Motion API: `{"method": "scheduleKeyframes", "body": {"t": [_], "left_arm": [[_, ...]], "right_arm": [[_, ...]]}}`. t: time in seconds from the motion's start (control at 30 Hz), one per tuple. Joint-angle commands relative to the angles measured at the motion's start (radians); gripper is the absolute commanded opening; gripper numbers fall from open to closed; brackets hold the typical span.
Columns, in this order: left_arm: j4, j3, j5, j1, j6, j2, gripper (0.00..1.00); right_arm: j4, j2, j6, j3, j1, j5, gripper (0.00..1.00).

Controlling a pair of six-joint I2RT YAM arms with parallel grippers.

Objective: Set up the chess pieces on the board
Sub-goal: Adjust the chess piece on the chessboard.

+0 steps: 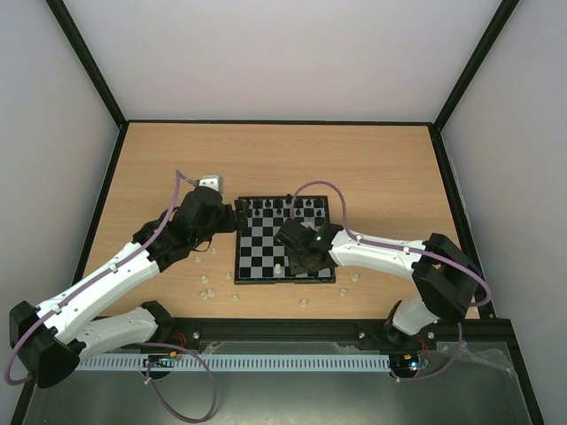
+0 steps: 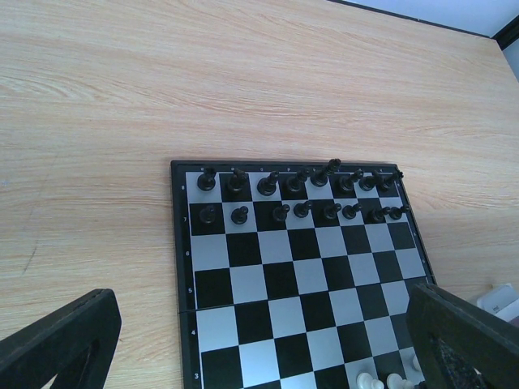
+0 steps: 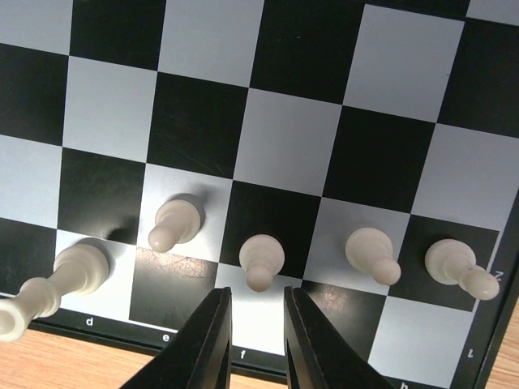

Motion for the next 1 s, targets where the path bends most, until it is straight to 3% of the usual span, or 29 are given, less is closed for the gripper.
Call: {"method": "scheduleKeyframes", "body": {"t": [0.0,0.97], "left_arm": [[-0.019,0.005,-0.014,0.009,0.01,-0.009,1.0],[-0.021,-0.002,-0.012,0.009,0.011,-0.029,1.0]], "right_arm": [[-0.018,0.026,-0.002,0.004,0.008,0.017,0.18],[-0.016,0.068,-0.019,0.034,0.003,0.068,0.14]]}}
